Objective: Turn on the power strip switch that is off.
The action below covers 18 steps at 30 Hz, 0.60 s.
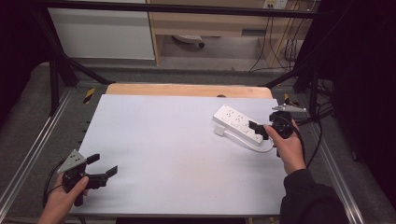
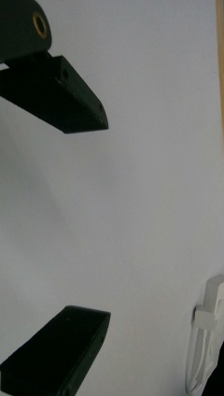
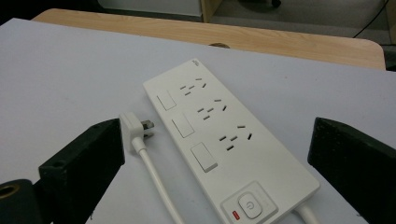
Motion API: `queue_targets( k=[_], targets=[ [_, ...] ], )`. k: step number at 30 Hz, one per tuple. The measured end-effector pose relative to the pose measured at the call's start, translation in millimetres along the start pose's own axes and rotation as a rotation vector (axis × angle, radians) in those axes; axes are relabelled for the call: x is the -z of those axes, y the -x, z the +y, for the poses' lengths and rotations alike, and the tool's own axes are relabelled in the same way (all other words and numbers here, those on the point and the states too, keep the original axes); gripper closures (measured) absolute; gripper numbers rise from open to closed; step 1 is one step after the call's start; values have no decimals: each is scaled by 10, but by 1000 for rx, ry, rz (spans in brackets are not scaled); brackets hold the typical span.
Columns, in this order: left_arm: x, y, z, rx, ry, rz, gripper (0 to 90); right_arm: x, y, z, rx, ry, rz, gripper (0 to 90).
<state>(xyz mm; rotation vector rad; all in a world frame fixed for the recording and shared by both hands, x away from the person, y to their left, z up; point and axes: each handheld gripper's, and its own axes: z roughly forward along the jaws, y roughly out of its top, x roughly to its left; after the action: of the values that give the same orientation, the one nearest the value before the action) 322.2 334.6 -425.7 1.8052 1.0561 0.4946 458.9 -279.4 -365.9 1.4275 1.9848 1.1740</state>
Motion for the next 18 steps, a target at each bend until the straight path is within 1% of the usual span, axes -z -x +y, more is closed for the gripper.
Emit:
queue_targets(
  k=[3,8,9,12,17,18],
  targets=[
    [-1,1,-1,2,0,-2,78,-6,-1,13,0,5,-2,81],
    [-5,2,-3,-4,-4,0,78,-1,-21,45,22,31,-8,223],
    [-5,3,-3,-2,-4,0,78,-3,-27,48,22,40,-8,253],
    [-5,2,-3,-2,-4,-1,78,-21,-36,48,23,43,-2,330],
    [-2,5,0,1,-3,-5,78,-55,-47,47,28,62,-4,459],
    [-2,5,0,1,-3,-5,78,-67,-52,50,33,77,-7,511]
  ],
)
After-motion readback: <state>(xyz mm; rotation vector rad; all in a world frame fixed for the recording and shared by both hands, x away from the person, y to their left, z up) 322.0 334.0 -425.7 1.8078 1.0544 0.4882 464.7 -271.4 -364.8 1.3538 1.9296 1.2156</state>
